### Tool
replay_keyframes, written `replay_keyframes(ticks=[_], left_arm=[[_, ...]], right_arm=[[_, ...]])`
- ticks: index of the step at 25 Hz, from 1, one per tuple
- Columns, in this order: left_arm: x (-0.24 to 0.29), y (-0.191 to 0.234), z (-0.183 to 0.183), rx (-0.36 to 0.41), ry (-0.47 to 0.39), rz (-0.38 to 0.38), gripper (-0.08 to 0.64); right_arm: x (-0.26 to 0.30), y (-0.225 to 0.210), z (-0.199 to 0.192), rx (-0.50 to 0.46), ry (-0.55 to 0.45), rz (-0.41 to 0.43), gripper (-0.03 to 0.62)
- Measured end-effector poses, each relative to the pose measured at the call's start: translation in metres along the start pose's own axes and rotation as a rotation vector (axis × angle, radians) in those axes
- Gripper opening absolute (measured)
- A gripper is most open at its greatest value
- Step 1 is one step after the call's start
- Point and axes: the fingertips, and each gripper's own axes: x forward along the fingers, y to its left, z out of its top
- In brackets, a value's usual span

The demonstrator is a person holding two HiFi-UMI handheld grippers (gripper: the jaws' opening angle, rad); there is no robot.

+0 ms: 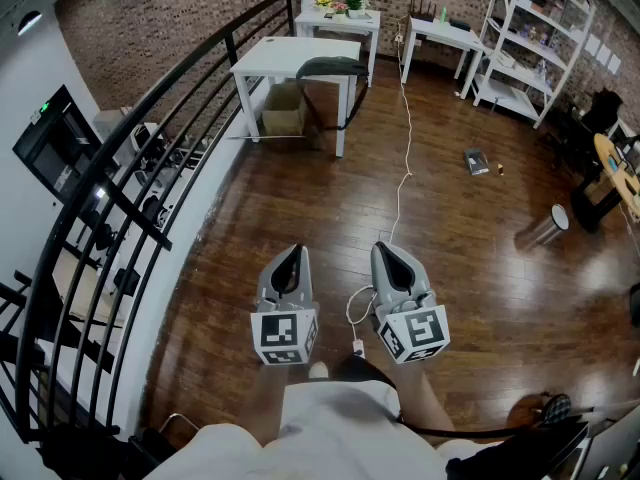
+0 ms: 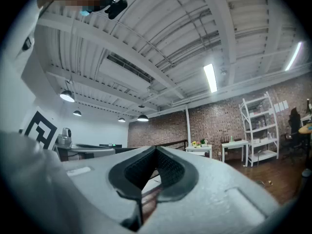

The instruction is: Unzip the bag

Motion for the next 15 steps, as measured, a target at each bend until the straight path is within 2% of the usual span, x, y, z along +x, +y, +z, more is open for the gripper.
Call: replay_keyframes(ticks=[9, 15], left_arm=[[0.103, 0.055, -0.019, -0.029, 0.019, 0.002, 0.017], [0.219, 0.101, -0.028, 0.002, 0.02, 0.006, 0.017]], right_arm=[[0.121, -0.039, -0.035, 0.016, 0.056, 0.007, -0.009], [0.245, -0.085, -0.059, 0.037, 0.04, 0.047, -0.008]])
